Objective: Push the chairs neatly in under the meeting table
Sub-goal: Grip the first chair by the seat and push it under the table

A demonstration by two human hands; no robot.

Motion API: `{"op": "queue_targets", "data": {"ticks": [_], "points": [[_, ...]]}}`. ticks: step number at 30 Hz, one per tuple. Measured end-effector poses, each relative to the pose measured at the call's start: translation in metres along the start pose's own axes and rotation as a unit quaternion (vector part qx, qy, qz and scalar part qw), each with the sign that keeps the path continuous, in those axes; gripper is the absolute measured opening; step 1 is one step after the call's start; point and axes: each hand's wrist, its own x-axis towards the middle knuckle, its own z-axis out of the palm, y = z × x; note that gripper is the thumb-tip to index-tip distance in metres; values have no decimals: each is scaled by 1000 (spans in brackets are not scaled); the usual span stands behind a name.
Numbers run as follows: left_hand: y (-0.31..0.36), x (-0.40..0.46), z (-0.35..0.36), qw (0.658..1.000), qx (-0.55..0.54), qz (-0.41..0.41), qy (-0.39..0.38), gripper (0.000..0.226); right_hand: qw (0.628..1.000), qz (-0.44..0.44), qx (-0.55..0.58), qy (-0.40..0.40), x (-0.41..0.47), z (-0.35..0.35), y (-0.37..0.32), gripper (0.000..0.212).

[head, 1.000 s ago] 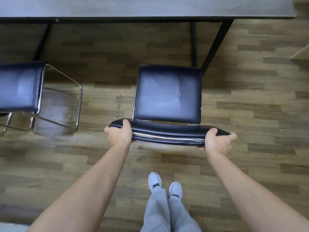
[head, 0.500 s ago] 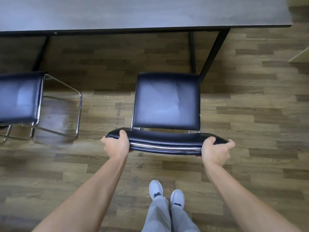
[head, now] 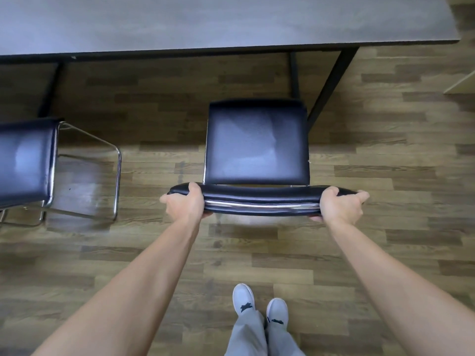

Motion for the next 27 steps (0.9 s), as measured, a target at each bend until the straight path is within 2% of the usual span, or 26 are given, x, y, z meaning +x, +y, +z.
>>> {"op": "queue_targets", "data": {"ticks": [10, 15, 27], "points": [[55, 25, 27, 1000, 17, -3, 7, 54, 999, 16, 11, 36, 24, 37, -48, 45], [78, 40, 44, 1000, 26, 2, 5, 52, 999, 3, 22, 49, 36, 54, -72, 50], [134, 63, 94, 999, 30, 4, 17, 50, 999, -7, 5, 47, 76, 80, -136, 49]]}}
